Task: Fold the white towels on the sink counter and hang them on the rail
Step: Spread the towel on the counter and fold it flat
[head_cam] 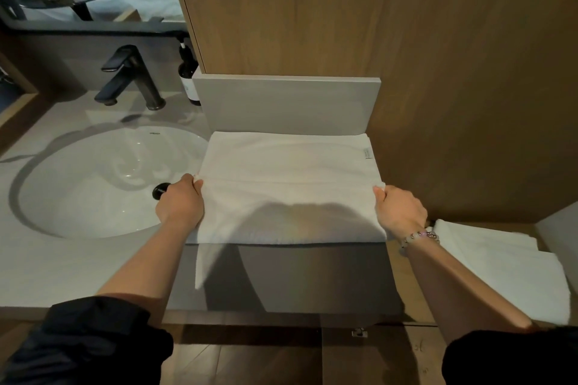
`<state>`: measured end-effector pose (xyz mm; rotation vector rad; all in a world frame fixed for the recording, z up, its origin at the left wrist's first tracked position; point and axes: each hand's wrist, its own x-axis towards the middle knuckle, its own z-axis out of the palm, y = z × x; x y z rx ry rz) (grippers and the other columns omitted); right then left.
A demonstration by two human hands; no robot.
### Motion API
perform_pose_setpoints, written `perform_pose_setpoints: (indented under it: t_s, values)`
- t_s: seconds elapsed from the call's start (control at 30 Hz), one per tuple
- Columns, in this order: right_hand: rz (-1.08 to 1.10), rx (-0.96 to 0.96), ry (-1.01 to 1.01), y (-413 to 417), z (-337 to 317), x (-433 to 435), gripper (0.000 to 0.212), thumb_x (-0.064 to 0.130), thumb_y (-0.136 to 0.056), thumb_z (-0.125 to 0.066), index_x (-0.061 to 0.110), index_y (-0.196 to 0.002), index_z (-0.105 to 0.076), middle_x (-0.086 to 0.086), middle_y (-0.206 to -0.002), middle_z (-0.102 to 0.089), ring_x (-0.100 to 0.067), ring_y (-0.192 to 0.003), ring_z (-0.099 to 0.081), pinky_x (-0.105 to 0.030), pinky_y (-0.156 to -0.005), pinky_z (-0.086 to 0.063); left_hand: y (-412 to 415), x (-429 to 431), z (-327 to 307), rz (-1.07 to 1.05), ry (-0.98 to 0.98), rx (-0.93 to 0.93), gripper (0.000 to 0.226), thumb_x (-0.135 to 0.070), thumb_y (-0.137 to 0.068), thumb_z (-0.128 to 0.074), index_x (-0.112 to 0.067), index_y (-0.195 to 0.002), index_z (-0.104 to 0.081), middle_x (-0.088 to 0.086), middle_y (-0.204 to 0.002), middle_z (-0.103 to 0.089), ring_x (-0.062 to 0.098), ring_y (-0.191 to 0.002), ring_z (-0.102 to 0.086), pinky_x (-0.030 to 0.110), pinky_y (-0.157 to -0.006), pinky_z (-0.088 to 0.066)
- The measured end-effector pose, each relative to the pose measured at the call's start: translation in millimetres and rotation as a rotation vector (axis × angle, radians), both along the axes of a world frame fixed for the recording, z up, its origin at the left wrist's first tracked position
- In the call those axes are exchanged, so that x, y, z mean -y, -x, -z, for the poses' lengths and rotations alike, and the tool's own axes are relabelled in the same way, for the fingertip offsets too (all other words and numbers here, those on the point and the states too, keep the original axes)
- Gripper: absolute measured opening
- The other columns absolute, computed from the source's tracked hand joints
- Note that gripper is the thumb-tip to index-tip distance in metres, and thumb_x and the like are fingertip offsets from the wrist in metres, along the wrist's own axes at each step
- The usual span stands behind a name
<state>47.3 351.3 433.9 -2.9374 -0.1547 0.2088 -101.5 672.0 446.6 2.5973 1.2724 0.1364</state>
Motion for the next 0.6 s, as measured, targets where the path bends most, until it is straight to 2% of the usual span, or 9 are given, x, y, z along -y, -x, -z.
perform_pose_setpoints:
  t_s: [0.2, 0.27, 0.37, 0.47, 0.53, 0.6]
  values:
    - [-0.009, -0.026, 0.020, -6.9, -4.3, 0.0, 0.046, 0.046, -0.100, -0.029, 0.013, -0.099, -0.061, -0.003, -0.086, -0.059, -0.020, -0.079, -0.054, -0.030, -0.069, -0.042, -2.4, -2.1, -1.1, 0.003, 0.053, -0.132, 0.037, -0.031, -0.101, -0.033, -0.001, -0.114, -0.051, 0.020, -0.113, -0.058, 0.038, -0.103, -0.054, 0.037, -0.073, -0.038]
    - [0.005, 0.025, -0.018, -7.9, -7.7, -0.5, 0.040, 0.046, -0.098, -0.035, 0.013, -0.101, -0.058, -0.005, -0.094, -0.063, -0.023, -0.085, -0.058, -0.032, -0.072, -0.046, -2.7, -2.4, -5.3, -0.024, 0.071, -0.099, 0.038, -0.031, -0.099, -0.038, 0.000, -0.118, -0.049, 0.021, -0.118, -0.056, 0.038, -0.108, -0.052, 0.041, -0.080, -0.041]
    - [0.023, 0.217, -0.156, 0.2, -12.9, -15.6, 0.033, 0.039, -0.096, -0.044, 0.014, -0.115, -0.052, -0.007, -0.112, -0.058, -0.024, -0.103, -0.056, -0.037, -0.086, -0.046, -6.8, 15.2, -5.2, 0.071, -0.103, 0.047, 0.043, -0.027, -0.095, -0.044, 0.001, -0.128, -0.044, 0.022, -0.127, -0.050, 0.040, -0.115, -0.047, 0.047, -0.091, -0.038]
    - [-0.245, 0.335, -0.361, 38.6, -1.3, -52.3, 0.035, 0.027, -0.095, -0.044, 0.008, -0.122, -0.056, -0.013, -0.123, -0.057, -0.030, -0.114, -0.055, -0.035, -0.097, -0.040, -13.9, 59.1, 6.5, 0.367, -0.099, 0.204, 0.047, -0.024, -0.094, -0.039, 0.001, -0.133, -0.045, 0.023, -0.134, -0.049, 0.040, -0.123, -0.045, 0.047, -0.100, -0.036]
    - [-0.416, 0.308, -0.398, 70.6, 13.3, -77.9, 0.039, 0.027, -0.092, -0.042, 0.007, -0.122, -0.057, -0.016, -0.128, -0.058, -0.034, -0.121, -0.054, -0.044, -0.101, -0.040, -15.4, 90.4, 16.7, 0.501, -0.021, 0.152, 0.051, -0.031, -0.097, -0.030, -0.007, -0.142, -0.036, 0.016, -0.149, -0.034, 0.032, -0.139, -0.028, 0.045, -0.113, -0.021]
    - [-0.504, 0.223, -0.291, 85.8, 24.7, -93.0, 0.046, 0.030, -0.092, -0.037, 0.009, -0.128, -0.055, -0.013, -0.137, -0.053, -0.032, -0.129, -0.047, -0.051, -0.105, -0.032, -14.6, 108.6, 24.5, 0.528, 0.037, 0.096, 0.061, -0.044, -0.095, -0.013, -0.014, -0.147, -0.025, 0.006, -0.157, -0.017, 0.024, -0.146, -0.009, 0.036, -0.117, -0.002]
